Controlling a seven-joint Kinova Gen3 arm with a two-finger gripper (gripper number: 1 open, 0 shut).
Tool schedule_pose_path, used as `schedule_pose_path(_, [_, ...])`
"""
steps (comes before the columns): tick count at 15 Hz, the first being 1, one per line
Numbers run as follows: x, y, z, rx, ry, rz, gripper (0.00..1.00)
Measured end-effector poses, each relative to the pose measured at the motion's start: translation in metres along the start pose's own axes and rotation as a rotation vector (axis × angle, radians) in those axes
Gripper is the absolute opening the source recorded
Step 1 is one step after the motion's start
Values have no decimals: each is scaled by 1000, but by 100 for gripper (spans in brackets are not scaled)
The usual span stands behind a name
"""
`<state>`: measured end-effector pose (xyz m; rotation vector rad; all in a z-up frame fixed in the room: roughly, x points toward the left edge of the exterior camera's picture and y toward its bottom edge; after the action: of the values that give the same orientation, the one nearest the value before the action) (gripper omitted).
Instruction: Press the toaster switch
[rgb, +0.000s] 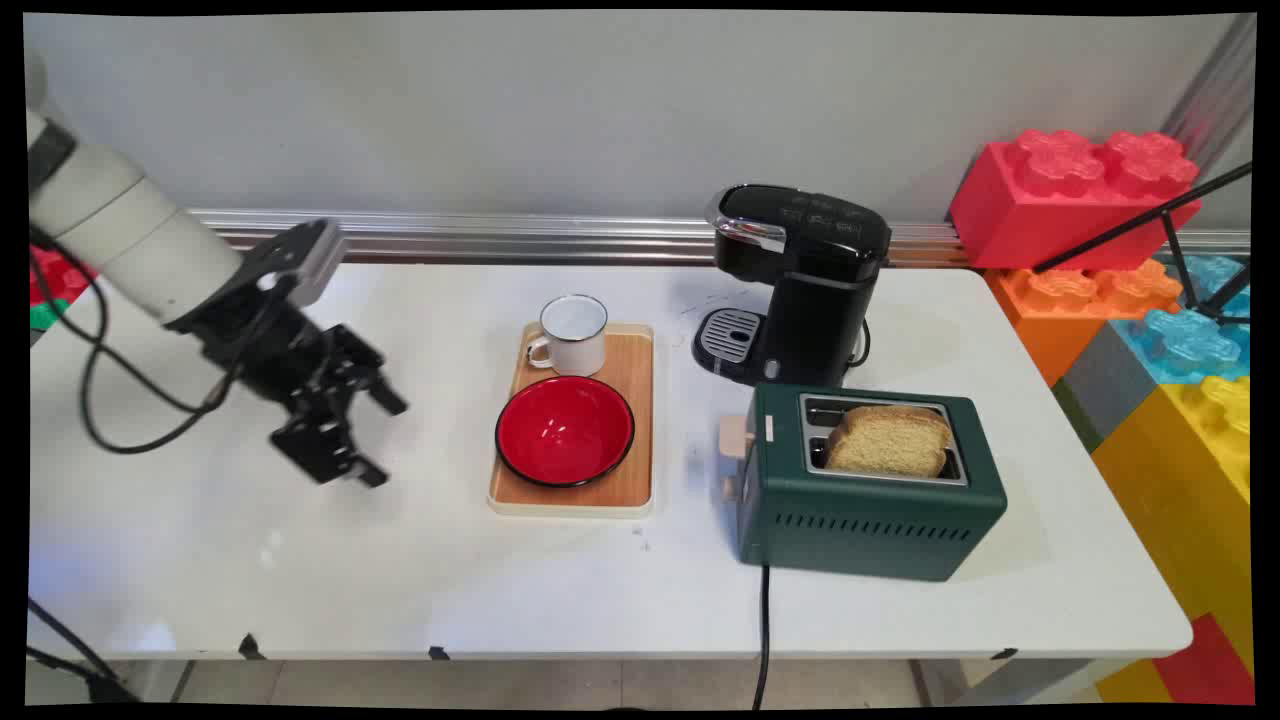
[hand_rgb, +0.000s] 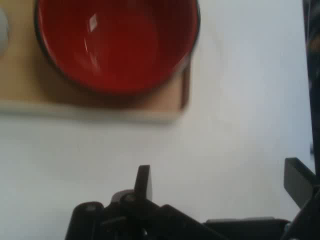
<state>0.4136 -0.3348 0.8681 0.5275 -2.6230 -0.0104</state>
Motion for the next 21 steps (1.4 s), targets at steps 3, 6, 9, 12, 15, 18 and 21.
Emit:
schedule_pose_path(3, [24, -5, 5, -2, 114, 34, 100])
schedule_pose_path(6, [46, -10, 10, -12, 232, 84, 100])
schedule_pose_path(9, [64, -13, 16, -32, 328, 143, 100])
schedule_pose_path(12, [79, -18, 23, -45, 401, 190, 100])
schedule_pose_path(15, [85, -23, 28, -51, 428, 220, 100])
schedule_pose_path(18, [89, -26, 34, -62, 434, 230, 0])
schedule_pose_path(21, [94, -30, 40, -86, 439, 220, 0])
